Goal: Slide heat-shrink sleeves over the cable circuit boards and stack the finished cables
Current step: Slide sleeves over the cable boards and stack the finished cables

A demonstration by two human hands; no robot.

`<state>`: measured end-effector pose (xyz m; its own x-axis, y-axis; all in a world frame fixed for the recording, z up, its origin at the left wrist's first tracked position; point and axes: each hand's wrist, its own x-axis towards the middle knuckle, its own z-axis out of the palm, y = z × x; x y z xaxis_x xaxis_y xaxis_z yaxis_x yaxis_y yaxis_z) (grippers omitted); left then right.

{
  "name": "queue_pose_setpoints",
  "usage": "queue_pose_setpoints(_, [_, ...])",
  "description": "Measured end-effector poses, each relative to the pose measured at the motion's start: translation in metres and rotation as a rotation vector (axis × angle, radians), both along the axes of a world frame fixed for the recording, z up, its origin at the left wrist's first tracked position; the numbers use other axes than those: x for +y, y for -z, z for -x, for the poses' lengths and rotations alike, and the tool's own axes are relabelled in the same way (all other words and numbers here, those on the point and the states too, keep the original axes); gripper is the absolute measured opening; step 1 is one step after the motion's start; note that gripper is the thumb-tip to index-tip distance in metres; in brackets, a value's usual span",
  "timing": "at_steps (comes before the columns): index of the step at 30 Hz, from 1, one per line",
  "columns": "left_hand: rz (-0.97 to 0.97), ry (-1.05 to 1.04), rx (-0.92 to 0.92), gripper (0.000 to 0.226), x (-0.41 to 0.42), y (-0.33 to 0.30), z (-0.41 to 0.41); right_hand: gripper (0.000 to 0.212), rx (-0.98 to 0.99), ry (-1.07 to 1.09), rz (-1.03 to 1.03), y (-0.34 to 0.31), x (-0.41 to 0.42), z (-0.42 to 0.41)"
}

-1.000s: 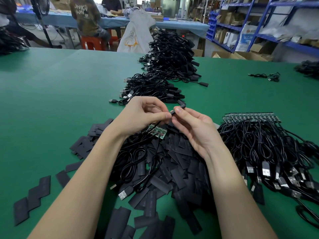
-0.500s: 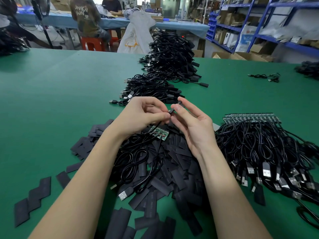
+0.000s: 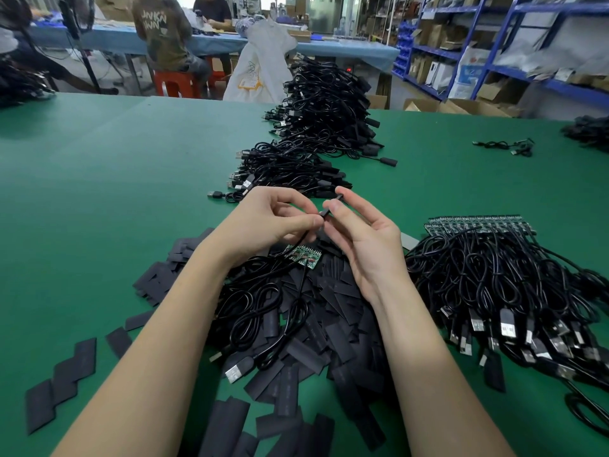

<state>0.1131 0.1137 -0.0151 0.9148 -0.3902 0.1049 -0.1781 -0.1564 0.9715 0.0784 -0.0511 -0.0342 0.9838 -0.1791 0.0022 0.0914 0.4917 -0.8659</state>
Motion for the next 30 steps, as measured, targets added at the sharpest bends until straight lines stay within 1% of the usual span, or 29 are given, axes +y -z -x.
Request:
queue_pose_setpoints(3, [0.008, -0.011, 0.014, 0.012, -0.001, -0.001, 0.0, 0.03, -0.002, -0.009, 0.016, 0.0, -0.002, -0.001])
queue_pose_setpoints(4, [0.023, -0.023, 0.011, 0.01, -0.002, -0.002, 0.0, 0.035, 0.004, -0.014, 0.038, 0.0, -0.004, -0.001])
queue_pose_setpoints(5, [0.042, -0.038, 0.003, 0.008, -0.001, -0.003, -0.001, 0.04, 0.013, -0.022, 0.104, 0.0, -0.006, -0.001])
queue_pose_setpoints(6, [0.063, -0.053, -0.005, 0.006, -0.001, -0.004, -0.001, 0.043, 0.017, -0.038, 0.238, -0.001, -0.009, 0.0])
queue_pose_setpoints(9, [0.109, -0.098, -0.024, 0.004, 0.002, -0.011, -0.002, 0.045, -0.061, -0.177, 0.879, -0.002, -0.015, 0.001])
queue_pose_setpoints(10, [0.122, -0.104, -0.028, 0.004, 0.004, -0.014, -0.003, 0.046, -0.086, -0.21, 1.045, -0.002, -0.014, 0.001])
queue_pose_setpoints(11, [0.136, -0.107, -0.029, 0.004, 0.004, -0.017, -0.003, 0.046, -0.096, -0.223, 1.136, -0.002, -0.012, 0.001])
queue_pose_setpoints(12, [0.149, -0.108, -0.033, 0.004, 0.005, -0.019, -0.002, 0.046, -0.099, -0.224, 1.161, -0.002, -0.01, 0.001])
queue_pose_setpoints(13, [0.156, -0.108, -0.038, 0.004, 0.006, -0.022, -0.002, 0.044, -0.099, -0.224, 1.118, -0.002, -0.01, 0.0])
queue_pose_setpoints(15, [0.152, -0.097, -0.047, 0.004, 0.01, -0.025, -0.001, 0.037, -0.057, -0.235, 0.882, 0.0, -0.011, 0.0])
queue_pose_setpoints(16, [0.142, -0.09, -0.05, 0.003, 0.012, -0.026, -0.001, 0.033, -0.03, -0.215, 0.792, 0.002, -0.013, -0.001])
queue_pose_setpoints(17, [0.129, -0.088, -0.051, 0.004, 0.014, -0.027, -0.001, 0.028, -0.01, -0.174, 0.744, 0.002, -0.017, -0.002])
queue_pose_setpoints(19, [0.107, -0.108, -0.05, 0.005, 0.017, -0.027, -0.001, 0.016, 0.006, -0.091, 0.691, 0.002, -0.025, -0.004])
queue_pose_setpoints(21, [0.098, -0.139, -0.052, 0.006, 0.021, -0.027, -0.002, 0.013, 0.029, -0.061, 0.671, 0.0, -0.031, -0.004])
queue_pose_setpoints(26, [0.105, -0.195, -0.09, 0.004, 0.02, -0.028, -0.002, 0.011, 0.073, -0.144, 0.575, -0.002, -0.037, -0.001])
queue_pose_setpoints(30, [0.101, -0.267, -0.171, 0.006, 0.013, -0.03, -0.004, 0.01, 0.123, -0.188, 0.593, 0.001, -0.04, -0.001])
